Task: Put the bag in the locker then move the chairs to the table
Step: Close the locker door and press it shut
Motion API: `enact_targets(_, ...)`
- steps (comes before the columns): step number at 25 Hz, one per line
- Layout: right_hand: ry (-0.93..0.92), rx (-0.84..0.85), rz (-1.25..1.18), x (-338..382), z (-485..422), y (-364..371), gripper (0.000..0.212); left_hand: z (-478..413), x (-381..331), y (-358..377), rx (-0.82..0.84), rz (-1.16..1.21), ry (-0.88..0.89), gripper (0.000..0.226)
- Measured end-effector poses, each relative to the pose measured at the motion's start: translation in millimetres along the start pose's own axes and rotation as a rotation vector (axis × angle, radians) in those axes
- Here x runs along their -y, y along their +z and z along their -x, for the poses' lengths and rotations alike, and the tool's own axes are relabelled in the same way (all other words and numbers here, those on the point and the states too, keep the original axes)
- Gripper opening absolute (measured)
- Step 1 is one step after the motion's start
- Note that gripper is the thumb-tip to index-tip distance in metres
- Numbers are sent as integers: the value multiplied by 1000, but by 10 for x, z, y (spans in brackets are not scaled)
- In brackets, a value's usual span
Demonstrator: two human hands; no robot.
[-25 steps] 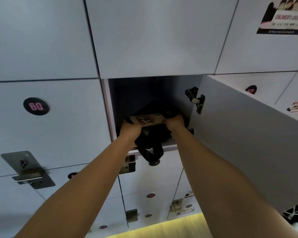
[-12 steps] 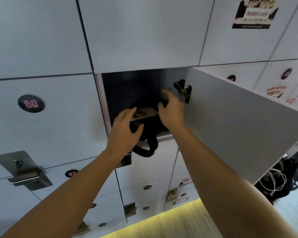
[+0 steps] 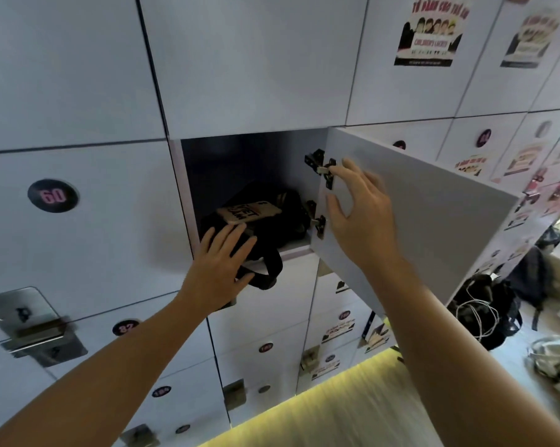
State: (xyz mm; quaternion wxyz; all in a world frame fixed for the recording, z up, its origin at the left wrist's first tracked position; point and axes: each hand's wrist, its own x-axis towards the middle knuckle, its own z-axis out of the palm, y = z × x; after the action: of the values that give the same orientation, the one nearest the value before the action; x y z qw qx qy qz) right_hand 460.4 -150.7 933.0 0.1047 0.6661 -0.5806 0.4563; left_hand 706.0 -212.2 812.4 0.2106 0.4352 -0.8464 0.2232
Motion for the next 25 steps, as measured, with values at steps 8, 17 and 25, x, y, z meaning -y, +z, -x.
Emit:
enact_targets(8,-79,-55,59,72,119,-162,34,-265,-245,383,436,-285,62,91)
enact_targets(17,-125,-44,58,-35,47,52,38,-504,2,370,368,-238,-51,76)
enact_targets(25,-119,-37,347,-161,-97,31,34,-581,93,326,475,-264,-164,63)
